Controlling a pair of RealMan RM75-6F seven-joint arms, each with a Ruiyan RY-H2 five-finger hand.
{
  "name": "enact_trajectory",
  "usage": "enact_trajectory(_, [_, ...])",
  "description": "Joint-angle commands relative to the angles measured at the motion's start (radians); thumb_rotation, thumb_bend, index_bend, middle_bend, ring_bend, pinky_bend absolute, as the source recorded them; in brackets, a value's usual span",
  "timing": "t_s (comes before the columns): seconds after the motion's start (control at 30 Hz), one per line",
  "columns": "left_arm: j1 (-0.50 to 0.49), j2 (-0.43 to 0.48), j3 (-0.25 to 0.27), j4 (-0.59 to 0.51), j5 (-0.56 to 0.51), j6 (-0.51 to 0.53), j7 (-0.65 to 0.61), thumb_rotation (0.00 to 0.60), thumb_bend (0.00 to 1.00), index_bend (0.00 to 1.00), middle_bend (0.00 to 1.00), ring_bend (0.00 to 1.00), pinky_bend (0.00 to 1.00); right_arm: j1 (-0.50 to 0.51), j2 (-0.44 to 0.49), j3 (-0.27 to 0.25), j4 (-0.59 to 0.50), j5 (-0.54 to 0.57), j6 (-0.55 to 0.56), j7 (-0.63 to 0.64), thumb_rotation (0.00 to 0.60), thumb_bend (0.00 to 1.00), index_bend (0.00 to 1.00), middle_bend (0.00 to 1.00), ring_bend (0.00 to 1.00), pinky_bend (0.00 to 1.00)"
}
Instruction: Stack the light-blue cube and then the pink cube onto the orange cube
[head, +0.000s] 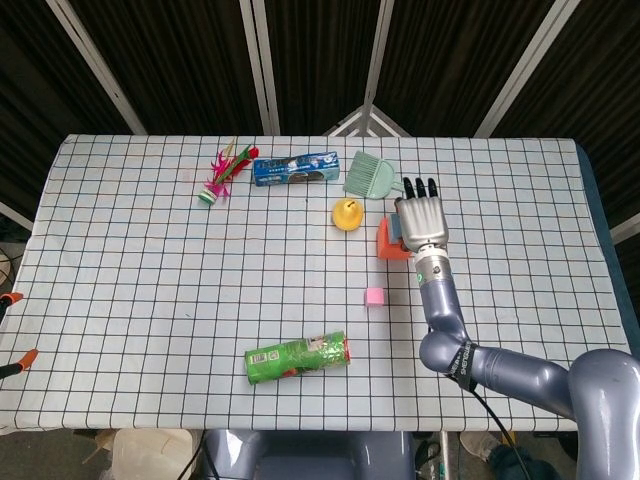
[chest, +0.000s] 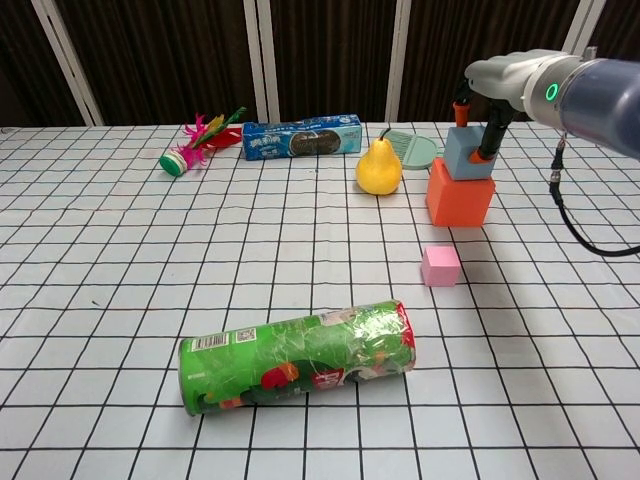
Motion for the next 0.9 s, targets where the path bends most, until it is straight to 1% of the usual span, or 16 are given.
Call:
enact_trajectory(0.03, [0.0,0.0,0.0,0.0,0.0,0.0,0.001,0.6,0.21,0.21,0.02,0.0,0.02,-0.001,0.0,0.0,-0.001,0.0,0.0,0.0,0.6,0.47,0.51,0.07,0.03,0.0])
enact_trajectory(0.2, [0.001,0.0,0.0,0.0,0.001,0.002,-0.002,0.6,0.21,0.21,0.02,0.0,0.02,-0.002,0.003,0.0,-0.006,0.003,0.0,-0.004,0.6,0.47,0.51,0.07,0.03,0.0])
enact_trajectory(0.3, [0.0,0.0,0.0,0.0,0.002,0.001,-0.001,0.6,0.21,0.21,0.02,0.0,0.02,-0.001,0.006,0.0,-0.011,0.005,-0.001,-0.008,0.6,0.47,0.43,0.07,0.03,0.0])
enact_trajectory(0.47, [0.0,0.0,0.001,-0.001,0.003,0.003,-0.001,0.6,0.21,0.21,0.02,0.0,0.02,0.0,0.004,0.0,-0.011,0.004,-0.002,-0.008,0.6,0.47,0.37,0.07,0.03,0.0])
enact_trajectory(0.9, [0.0,0.0,-0.001,0.0,-0.001,0.001,-0.001,0.6,0.21,0.21,0.02,0.0,0.02,0.005,-0.004,0.005,-0.007,0.01,0.002,-0.014,0.6,0.47,0.37,0.07,0.03,0.0])
